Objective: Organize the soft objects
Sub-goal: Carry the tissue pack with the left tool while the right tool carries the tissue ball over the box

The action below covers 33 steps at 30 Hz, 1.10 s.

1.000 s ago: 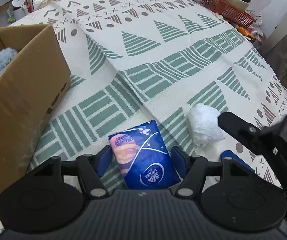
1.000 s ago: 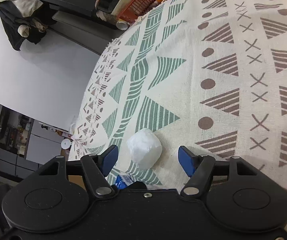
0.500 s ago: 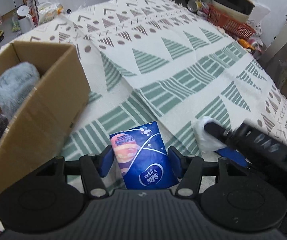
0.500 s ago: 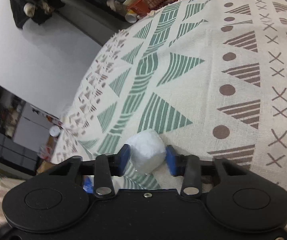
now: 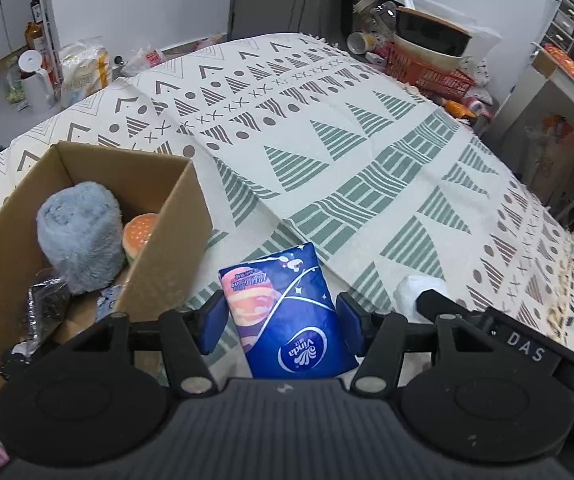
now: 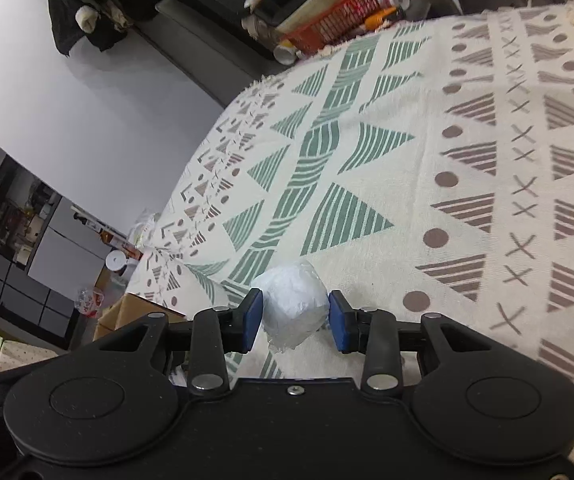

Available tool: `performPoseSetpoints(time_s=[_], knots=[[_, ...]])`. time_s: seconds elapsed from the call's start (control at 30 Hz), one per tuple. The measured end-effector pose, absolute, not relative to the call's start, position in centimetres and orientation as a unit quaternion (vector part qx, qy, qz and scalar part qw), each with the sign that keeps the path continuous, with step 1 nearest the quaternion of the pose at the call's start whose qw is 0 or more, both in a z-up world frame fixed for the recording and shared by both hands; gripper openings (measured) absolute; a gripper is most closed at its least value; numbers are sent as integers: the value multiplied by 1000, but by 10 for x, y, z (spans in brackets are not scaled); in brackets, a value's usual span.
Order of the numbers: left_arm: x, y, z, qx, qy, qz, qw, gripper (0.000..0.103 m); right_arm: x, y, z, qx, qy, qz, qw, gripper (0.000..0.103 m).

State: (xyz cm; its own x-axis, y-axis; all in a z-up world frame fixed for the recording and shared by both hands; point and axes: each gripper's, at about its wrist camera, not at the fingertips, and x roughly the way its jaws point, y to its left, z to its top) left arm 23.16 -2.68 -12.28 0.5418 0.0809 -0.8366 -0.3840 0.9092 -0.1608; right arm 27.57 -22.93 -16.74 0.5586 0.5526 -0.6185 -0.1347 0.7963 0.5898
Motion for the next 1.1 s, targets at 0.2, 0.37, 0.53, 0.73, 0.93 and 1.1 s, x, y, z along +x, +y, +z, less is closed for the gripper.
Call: performPoseSetpoints(time_s=[0.2,0.37,0.53,0.73,0.93,1.1], knots=[[214,-20,-102,-151,451,111,873,58,257,-240,-149,247,401,183,863,35],[196,-7,-79,-143,439,99,882,58,229,-237,-126,229,364,183,884,35],[177,10,-59,-140,428,97,887,58,211,-236,-102,229,343,184,892,35],[157,24,-43,-139,413,99,895,58,190,-233,-77,224,325,183,900,35],[137,34,-32,-147,407,90,897,58,172,-227,-63,218,322,179,904,35],[124,46,-25,-157,404,85,897,58,158,-218,-53,218,318,182,905,35]])
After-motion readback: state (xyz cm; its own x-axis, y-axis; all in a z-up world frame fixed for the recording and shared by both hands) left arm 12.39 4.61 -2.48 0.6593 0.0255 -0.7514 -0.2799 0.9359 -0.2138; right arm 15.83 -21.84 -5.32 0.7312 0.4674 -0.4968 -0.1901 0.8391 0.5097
